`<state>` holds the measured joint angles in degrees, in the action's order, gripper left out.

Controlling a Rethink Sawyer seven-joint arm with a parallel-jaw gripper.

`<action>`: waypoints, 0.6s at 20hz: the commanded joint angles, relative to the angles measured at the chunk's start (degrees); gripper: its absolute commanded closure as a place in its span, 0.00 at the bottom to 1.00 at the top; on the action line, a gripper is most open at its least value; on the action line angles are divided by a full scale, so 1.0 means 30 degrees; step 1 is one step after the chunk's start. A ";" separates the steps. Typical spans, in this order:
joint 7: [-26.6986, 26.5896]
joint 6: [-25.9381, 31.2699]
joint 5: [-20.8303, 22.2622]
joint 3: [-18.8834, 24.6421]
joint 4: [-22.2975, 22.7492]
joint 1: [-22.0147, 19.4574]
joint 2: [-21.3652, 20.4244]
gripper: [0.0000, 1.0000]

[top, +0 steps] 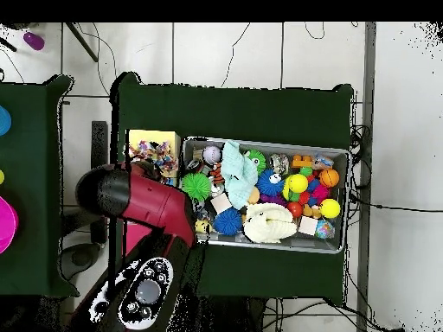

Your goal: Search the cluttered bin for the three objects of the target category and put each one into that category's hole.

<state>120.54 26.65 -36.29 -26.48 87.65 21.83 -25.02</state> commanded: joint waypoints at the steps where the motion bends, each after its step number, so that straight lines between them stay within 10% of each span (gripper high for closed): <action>1: 0.3637 0.2356 0.1285 -0.0764 -0.1329 -0.0537 0.0771 1.00; 12: 0.5206 0.0580 -0.0712 0.1675 0.0384 -0.0480 0.0073 1.00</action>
<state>120.54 27.04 -35.39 -28.71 86.17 21.66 -25.16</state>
